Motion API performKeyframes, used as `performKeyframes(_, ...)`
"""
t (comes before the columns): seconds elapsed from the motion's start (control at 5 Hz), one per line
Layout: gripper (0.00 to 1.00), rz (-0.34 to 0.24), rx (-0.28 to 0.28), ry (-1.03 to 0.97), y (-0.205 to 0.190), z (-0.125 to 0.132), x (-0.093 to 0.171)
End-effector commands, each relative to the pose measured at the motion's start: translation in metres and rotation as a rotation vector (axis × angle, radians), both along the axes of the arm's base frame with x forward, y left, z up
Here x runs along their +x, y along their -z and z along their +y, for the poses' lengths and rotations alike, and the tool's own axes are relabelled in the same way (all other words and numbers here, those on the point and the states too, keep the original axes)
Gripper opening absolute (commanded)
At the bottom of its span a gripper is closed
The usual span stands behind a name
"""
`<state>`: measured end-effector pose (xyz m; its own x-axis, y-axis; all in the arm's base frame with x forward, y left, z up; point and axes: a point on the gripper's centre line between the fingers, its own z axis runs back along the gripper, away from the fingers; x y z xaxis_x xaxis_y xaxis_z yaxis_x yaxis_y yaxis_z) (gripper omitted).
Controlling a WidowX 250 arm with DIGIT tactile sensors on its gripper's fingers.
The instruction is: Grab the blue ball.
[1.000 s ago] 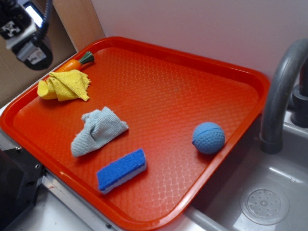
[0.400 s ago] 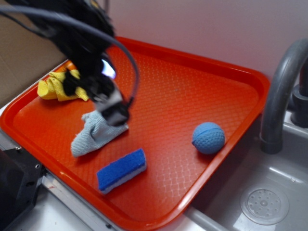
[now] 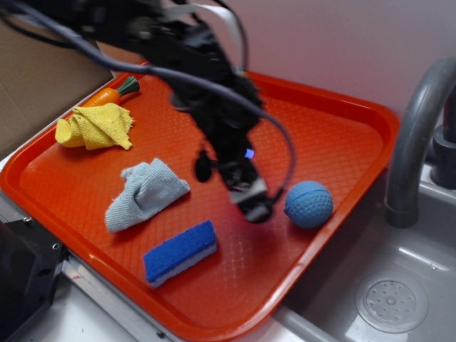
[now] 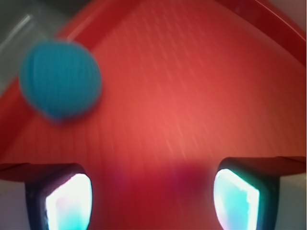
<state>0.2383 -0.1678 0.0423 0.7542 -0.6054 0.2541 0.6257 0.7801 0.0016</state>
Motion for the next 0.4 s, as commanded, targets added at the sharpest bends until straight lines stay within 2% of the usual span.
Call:
performKeyframes(0.0, 1.0, 0.008, -0.143, 0.193, -0.039, -0.036, -0.024)
performKeyframes(0.2, 1.0, -0.034, -0.147, 0.204, -0.05, -0.036, -0.03)
